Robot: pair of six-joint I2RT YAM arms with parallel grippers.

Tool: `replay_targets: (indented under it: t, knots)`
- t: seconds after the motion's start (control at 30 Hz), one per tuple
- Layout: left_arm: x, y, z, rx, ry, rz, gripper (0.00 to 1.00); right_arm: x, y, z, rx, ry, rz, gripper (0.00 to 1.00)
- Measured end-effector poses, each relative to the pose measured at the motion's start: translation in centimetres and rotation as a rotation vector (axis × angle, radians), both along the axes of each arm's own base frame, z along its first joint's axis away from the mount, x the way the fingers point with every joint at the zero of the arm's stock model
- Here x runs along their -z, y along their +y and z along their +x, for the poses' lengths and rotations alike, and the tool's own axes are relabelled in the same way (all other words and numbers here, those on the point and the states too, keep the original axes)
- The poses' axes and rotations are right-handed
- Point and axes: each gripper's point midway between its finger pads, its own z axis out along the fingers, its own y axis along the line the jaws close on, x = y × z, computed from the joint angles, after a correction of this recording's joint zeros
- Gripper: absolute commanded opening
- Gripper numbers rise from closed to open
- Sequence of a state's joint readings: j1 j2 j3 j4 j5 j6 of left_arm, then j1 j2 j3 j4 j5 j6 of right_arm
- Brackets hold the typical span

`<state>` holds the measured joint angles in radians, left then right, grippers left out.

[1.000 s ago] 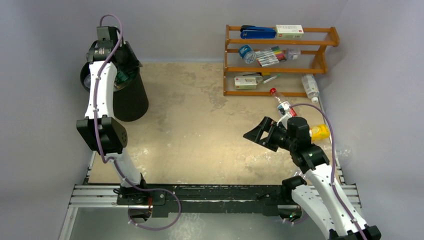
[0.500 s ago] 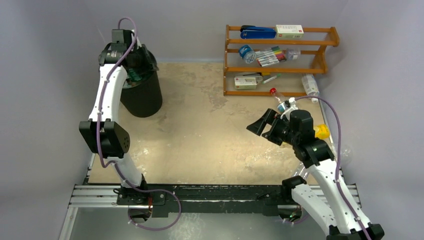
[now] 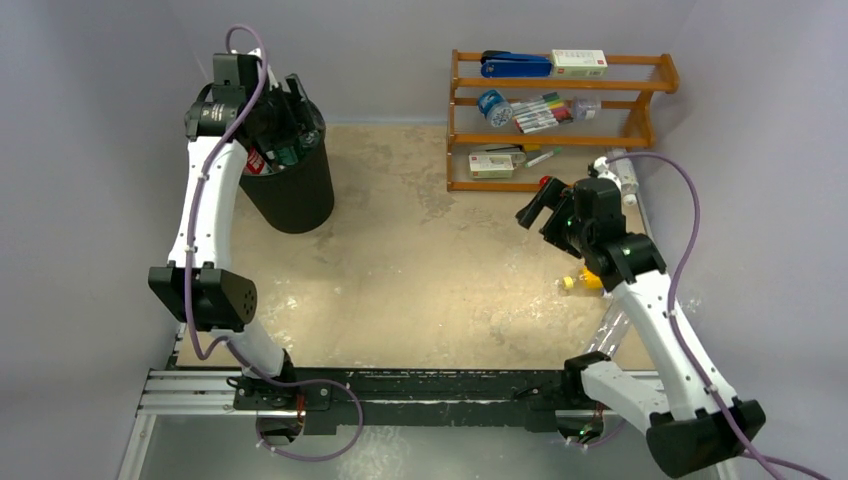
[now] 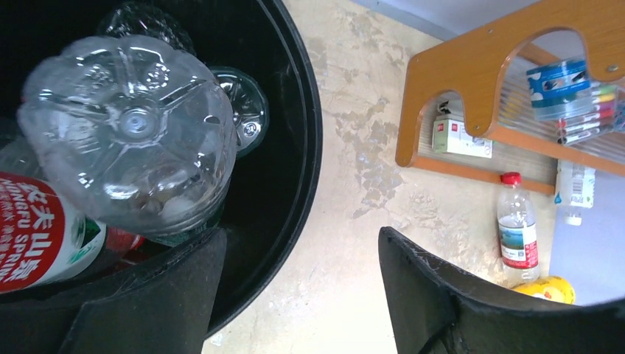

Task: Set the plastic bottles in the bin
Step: Adjust the trash bin at the center of the board, then pick up the plastic bottle at the center of the board.

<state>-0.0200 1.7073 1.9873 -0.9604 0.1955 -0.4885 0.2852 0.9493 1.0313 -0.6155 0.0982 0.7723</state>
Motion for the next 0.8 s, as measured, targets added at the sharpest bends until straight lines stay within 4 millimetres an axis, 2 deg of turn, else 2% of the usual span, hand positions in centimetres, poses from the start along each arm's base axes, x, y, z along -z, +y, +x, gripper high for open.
replay_targets:
  t: [0.13, 0.27, 0.47, 0.63, 0.8]
  knots:
    - [-2.2, 0.3, -0.5, -0.019, -0.051, 0.003, 0.78, 0.3, -2.5, 2.6, 0.077, 0.01, -0.064, 1.0]
    - [-4.5, 0.2, -1.3, -0.03, -0.106, -0.015, 0.79, 1.9, -6.6, 5.0, 0.162, 0.044, -0.138, 1.0]
    - [-7.3, -0.7, -2.9, -0.02, -0.17, -0.059, 0.81, 4.7, -9.0, 7.7, 0.156, 0.088, -0.253, 1.0]
    - [-8.4, -2.2, -3.9, 0.019, -0.197, -0.085, 0.82, 7.6, -10.9, 9.7, 0.147, 0.137, -0.347, 1.0]
    - [-8.0, -4.5, -4.9, 0.078, -0.184, -0.09, 0.83, 8.8, -12.6, 11.4, 0.13, 0.135, -0.433, 1.0]
